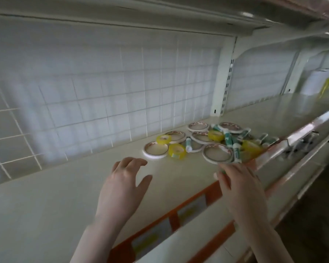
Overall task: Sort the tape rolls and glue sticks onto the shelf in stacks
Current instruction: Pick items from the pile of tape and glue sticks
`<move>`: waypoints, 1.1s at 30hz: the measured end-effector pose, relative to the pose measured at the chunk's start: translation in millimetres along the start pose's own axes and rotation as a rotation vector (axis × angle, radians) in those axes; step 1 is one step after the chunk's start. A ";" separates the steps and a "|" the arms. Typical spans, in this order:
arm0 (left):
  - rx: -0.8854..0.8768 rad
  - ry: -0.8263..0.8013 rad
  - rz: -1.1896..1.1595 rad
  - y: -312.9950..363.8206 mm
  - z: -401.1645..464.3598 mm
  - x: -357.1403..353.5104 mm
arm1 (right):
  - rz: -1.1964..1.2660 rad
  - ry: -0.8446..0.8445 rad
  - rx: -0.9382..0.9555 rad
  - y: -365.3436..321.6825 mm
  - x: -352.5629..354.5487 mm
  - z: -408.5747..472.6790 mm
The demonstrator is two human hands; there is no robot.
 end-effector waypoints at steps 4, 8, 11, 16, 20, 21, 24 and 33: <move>0.030 0.036 0.045 15.8 23.0 -35.8 | 0.070 0.007 0.050 32.8 -23.5 33.4; 0.090 0.083 0.084 33.1 30.1 -77.5 | 0.141 -0.014 0.151 75.6 -53.4 59.8; 0.179 0.110 0.105 50.0 31.1 -110.8 | 0.208 -0.035 0.223 106.8 -75.3 81.8; 0.169 0.063 0.125 80.3 42.1 -152.9 | 0.250 -0.033 0.293 140.9 -97.4 108.4; 0.106 -0.032 0.158 92.1 55.0 -175.0 | 0.321 -0.052 0.311 151.8 -109.8 117.6; 0.101 -0.062 0.161 93.0 57.8 -180.0 | 0.333 -0.050 0.318 152.5 -110.8 118.8; 0.075 -0.176 0.154 92.0 66.1 -193.4 | 0.361 -0.060 0.324 154.4 -112.2 122.0; -0.122 -0.375 0.126 94.2 83.9 -205.1 | 0.370 -0.063 0.343 147.2 -114.4 126.0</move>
Point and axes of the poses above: each hand's wrist, its own z-axis towards the middle knuckle, its own x-axis out of the back of the hand, y = z × x, the point moved 6 cm from there along z, towards the middle knuckle, and after that the axes turned 13 degrees about -z, right-handed, at the moved point
